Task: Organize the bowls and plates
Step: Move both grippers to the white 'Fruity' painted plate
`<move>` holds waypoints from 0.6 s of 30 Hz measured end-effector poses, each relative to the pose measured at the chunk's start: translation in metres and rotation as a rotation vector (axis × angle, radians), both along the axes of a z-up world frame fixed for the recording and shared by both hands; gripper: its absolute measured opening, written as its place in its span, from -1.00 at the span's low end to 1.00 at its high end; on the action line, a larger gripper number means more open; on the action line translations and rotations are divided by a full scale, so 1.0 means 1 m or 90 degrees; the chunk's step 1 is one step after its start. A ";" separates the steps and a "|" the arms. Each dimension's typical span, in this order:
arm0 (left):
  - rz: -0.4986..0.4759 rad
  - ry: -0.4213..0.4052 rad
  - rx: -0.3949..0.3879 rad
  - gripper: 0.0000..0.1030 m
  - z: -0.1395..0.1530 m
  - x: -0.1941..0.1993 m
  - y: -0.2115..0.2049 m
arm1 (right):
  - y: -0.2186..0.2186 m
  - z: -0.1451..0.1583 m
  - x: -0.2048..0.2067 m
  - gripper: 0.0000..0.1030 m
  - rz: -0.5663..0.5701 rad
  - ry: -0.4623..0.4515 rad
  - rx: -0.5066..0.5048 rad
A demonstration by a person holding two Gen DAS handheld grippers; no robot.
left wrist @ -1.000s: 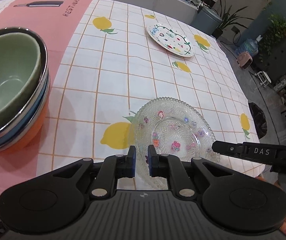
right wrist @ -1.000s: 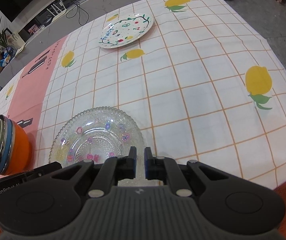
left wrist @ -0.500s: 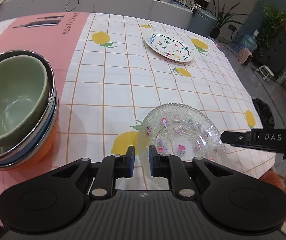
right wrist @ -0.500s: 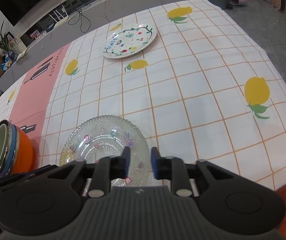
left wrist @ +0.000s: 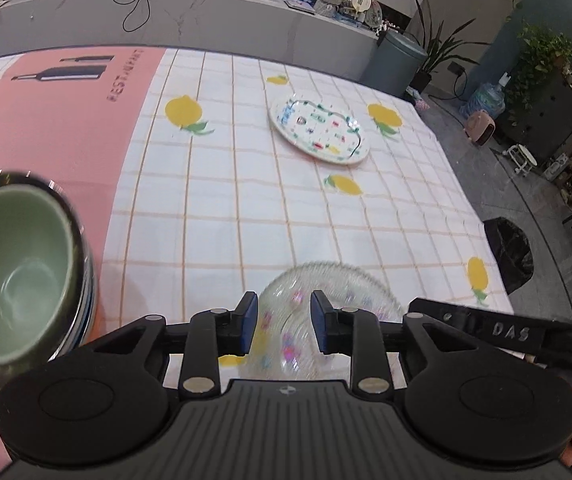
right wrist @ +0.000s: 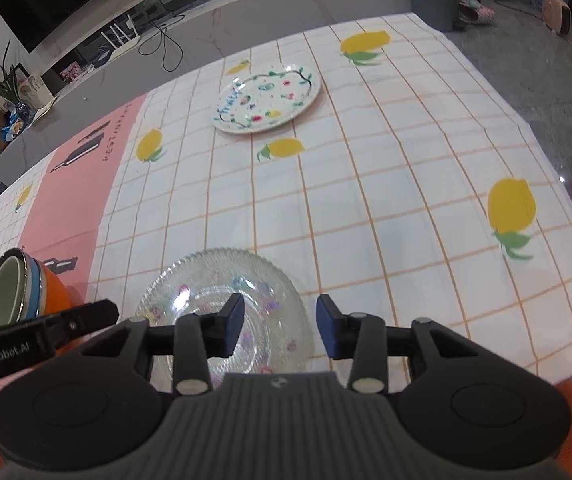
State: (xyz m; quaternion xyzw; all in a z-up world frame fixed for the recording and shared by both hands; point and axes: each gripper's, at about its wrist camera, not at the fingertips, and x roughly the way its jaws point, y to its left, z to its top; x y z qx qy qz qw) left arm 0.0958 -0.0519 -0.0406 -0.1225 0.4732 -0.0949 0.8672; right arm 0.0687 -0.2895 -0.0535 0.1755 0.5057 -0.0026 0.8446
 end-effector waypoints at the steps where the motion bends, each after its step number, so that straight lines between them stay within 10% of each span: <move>1: 0.000 -0.002 0.000 -0.34 0.002 0.004 -0.001 | 0.001 0.001 0.003 -0.22 0.001 -0.001 -0.002; 18: 0.090 0.005 -0.061 -0.12 0.003 0.083 -0.005 | -0.004 0.002 0.086 0.03 -0.012 -0.007 -0.014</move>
